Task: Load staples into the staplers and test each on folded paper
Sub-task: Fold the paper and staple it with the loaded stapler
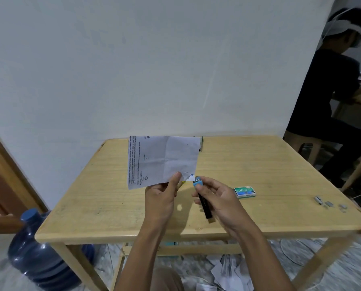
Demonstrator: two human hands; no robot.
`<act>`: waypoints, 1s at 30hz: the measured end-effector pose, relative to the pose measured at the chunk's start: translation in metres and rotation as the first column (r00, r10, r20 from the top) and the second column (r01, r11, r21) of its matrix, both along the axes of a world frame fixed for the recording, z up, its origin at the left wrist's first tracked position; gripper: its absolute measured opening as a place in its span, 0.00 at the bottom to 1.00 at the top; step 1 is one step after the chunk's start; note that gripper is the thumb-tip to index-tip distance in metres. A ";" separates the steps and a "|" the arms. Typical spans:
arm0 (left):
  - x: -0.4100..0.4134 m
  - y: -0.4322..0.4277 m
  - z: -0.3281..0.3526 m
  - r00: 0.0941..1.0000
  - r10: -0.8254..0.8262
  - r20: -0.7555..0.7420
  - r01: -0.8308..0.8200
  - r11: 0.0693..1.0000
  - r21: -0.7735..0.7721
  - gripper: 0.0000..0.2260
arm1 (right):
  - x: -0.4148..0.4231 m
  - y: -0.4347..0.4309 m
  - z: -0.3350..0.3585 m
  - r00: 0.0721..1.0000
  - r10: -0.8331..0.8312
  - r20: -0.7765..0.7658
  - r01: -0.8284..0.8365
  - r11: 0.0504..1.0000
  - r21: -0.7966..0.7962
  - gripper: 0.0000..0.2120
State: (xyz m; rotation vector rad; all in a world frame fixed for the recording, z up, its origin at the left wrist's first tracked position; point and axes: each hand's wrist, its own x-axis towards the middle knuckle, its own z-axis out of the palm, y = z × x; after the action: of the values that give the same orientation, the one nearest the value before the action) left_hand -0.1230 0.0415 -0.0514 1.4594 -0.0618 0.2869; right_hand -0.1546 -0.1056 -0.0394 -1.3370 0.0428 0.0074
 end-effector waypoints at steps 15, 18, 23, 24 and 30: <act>-0.002 0.016 0.012 0.985 -0.163 -0.054 0.168 0.982 0.086 0.18 | 0.006 -0.014 0.014 0.989 0.142 0.035 -0.136 0.981 -0.137 0.25; -0.002 0.016 0.010 0.989 -0.140 -0.052 0.145 0.984 0.103 0.17 | 0.007 -0.014 0.011 0.992 0.123 0.032 -0.118 0.986 -0.113 0.24; -0.002 0.013 0.006 0.985 -0.164 -0.044 0.168 0.979 0.119 0.20 | 0.007 -0.009 0.013 0.989 0.139 0.057 -0.131 0.984 -0.123 0.21; -0.001 0.013 0.006 0.984 -0.174 -0.039 0.177 0.978 0.115 0.21 | 0.006 -0.008 0.014 0.988 0.143 0.064 -0.135 0.984 -0.114 0.20; -0.001 0.012 0.004 0.980 -0.197 -0.041 0.199 0.976 0.085 0.21 | 0.006 0.000 0.011 0.991 0.109 0.075 -0.102 0.990 -0.094 0.15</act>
State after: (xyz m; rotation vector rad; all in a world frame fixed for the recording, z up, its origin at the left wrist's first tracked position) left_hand -0.1238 0.0531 -0.0474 1.5325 -0.1949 0.0986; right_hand -0.1486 -0.1059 -0.0288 -1.4268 -0.0965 0.0415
